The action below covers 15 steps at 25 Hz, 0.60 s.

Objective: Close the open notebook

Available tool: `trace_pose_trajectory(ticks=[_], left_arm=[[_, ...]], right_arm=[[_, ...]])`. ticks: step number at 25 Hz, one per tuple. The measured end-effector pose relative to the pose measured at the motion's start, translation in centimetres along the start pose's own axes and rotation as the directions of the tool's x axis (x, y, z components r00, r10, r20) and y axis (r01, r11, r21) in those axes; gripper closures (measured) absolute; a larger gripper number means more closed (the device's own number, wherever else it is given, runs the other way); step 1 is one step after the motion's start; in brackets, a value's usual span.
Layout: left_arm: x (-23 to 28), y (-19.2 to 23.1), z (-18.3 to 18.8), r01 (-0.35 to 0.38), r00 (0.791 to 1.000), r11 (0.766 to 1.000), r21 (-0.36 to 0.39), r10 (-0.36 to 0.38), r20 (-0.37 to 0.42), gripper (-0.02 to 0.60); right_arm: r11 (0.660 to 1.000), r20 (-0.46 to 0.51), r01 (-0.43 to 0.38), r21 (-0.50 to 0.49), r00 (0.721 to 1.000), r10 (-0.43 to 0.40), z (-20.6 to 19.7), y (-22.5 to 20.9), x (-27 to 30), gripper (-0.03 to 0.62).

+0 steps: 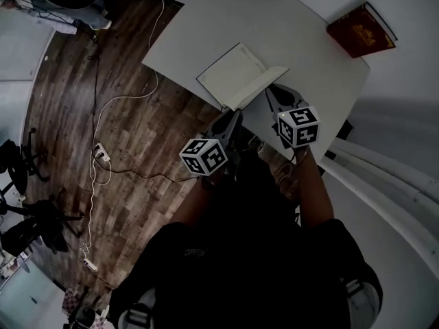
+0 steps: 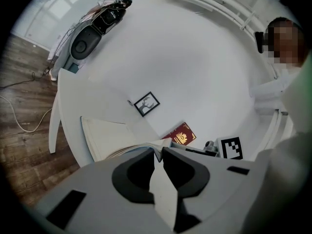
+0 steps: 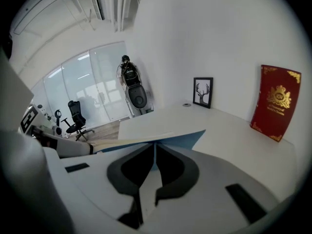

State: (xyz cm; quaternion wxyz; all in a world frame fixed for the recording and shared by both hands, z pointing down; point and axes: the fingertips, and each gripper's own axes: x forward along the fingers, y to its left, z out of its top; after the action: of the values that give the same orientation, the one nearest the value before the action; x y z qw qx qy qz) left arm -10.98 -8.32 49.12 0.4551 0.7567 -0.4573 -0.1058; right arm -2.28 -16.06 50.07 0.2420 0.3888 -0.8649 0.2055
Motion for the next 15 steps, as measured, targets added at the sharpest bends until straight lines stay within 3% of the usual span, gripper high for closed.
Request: trace_pose_trajectory(ticks=[8,15], left_arm=[[-0.6,2.2,1.6,-0.019,1.0,1.0,0.02,0.019,0.0,0.523],[-1.6,3.1,2.6,-0.02,0.999,0.997,0.075,0.023,-0.031,0.518]], right_arm=[[0.998,-0.025,-0.006,-0.061,1.0,0.005,1.9,1.7,2.7,0.559],[0.998,-0.03,0.008,-0.057,1.0,-0.01,2.4,3.0,3.9,0.559]])
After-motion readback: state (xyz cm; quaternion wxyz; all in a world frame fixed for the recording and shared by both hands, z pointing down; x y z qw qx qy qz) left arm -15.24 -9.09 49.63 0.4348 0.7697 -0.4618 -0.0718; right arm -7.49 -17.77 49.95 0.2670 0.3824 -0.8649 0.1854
